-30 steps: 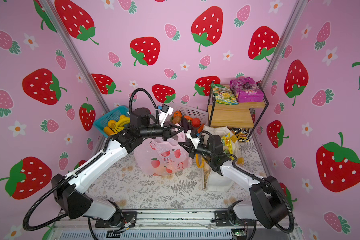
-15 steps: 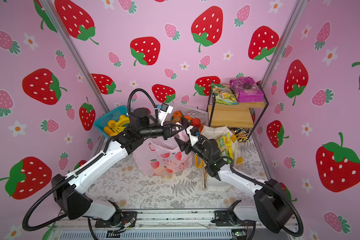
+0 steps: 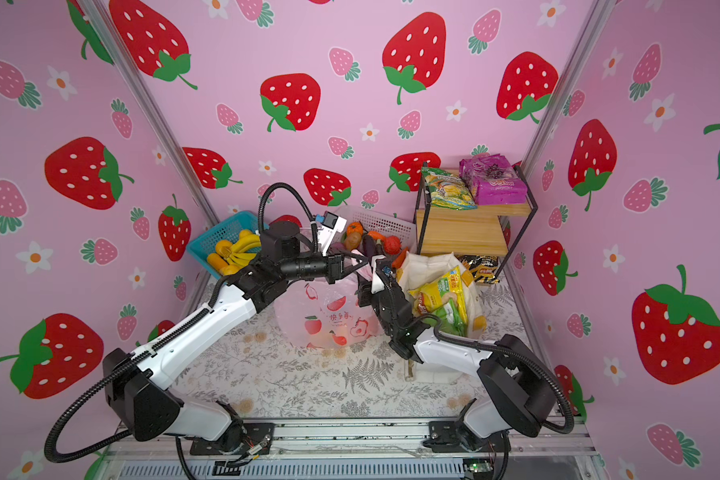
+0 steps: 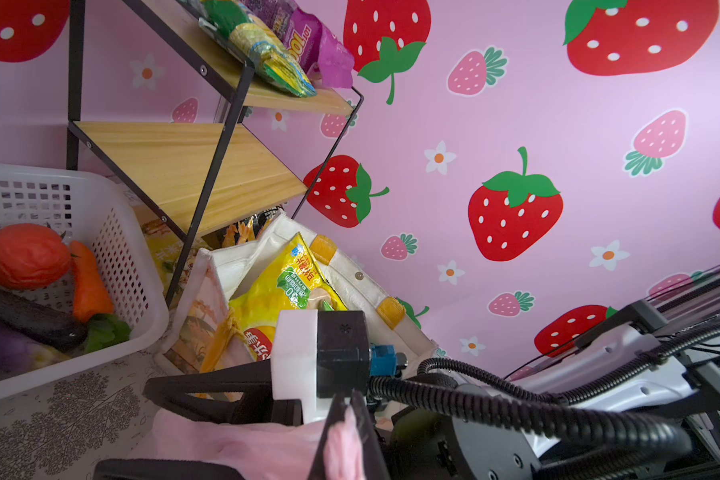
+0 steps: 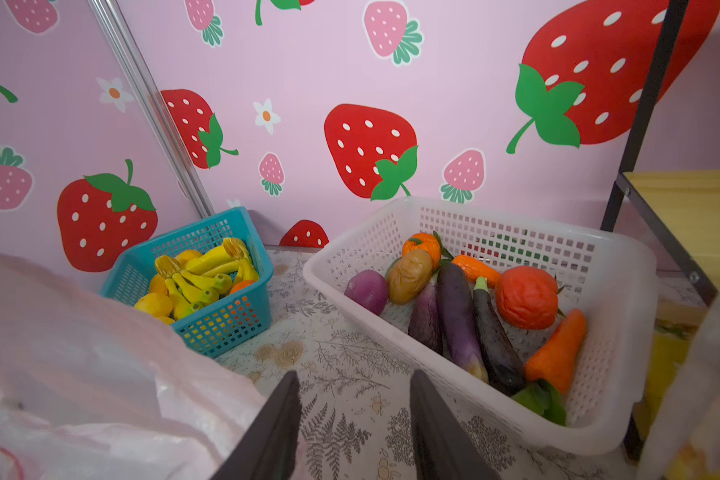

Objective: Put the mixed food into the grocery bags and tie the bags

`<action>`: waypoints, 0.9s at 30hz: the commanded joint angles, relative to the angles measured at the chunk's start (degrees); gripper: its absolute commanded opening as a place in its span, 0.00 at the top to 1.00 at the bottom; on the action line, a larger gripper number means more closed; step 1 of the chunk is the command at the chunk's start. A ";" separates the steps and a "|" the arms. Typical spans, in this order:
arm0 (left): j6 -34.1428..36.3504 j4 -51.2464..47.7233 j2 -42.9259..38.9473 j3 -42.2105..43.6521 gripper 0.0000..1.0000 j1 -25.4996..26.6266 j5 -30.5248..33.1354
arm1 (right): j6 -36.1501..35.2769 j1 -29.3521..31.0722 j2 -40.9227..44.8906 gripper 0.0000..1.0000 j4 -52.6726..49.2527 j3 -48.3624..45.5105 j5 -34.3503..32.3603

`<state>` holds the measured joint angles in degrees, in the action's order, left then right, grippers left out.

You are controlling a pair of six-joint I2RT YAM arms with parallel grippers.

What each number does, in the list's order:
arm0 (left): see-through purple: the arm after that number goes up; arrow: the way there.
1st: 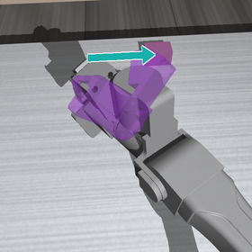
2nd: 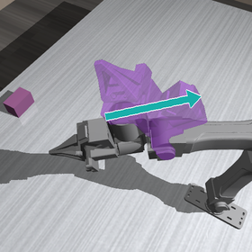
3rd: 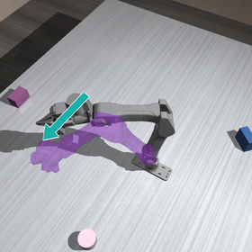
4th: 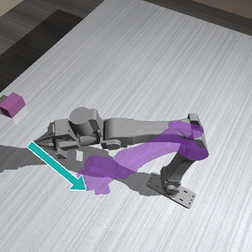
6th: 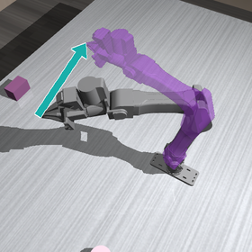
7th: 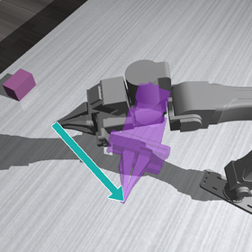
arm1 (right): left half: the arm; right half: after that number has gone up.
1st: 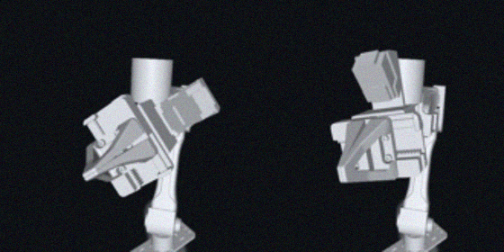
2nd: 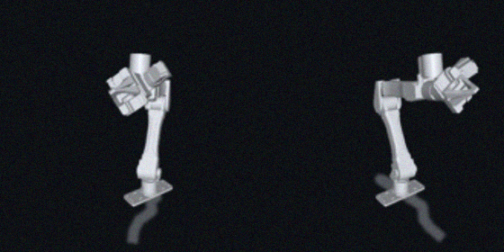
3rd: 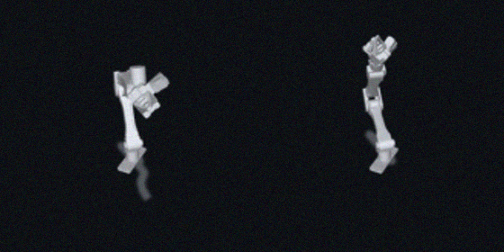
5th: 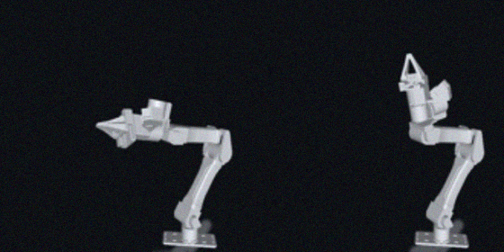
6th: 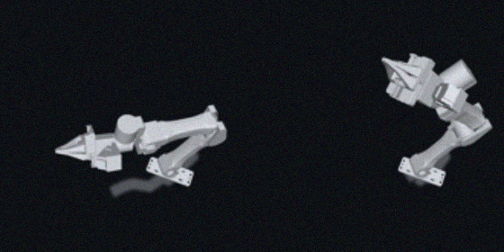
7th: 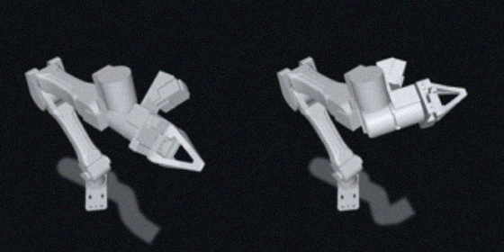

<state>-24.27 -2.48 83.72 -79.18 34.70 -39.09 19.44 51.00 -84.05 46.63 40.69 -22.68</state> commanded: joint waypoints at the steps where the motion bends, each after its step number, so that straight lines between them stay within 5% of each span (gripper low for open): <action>1: 0.15 2.71 -1.73 -1.16 1.00 -0.58 -1.25 | 0.15 -0.19 0.49 0.52 -1.38 -1.79 0.87; 13: 0.57 2.11 -2.16 -0.54 1.00 -3.36 -1.51 | -13.96 -4.36 12.26 0.05 -13.39 1.32 32.86; 20: 0.85 1.86 -2.43 -0.53 1.00 -3.58 -1.95 | -18.67 -14.72 16.93 0.04 -16.71 1.38 55.13; 27: -0.14 2.57 -1.72 -0.57 1.00 -3.58 -2.74 | -19.97 -20.23 9.20 0.16 -16.29 8.07 69.73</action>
<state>-24.10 -1.61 82.63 -79.18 31.33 -40.12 1.56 31.44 -72.51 30.59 45.74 36.75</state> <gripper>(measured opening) 0.046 0.848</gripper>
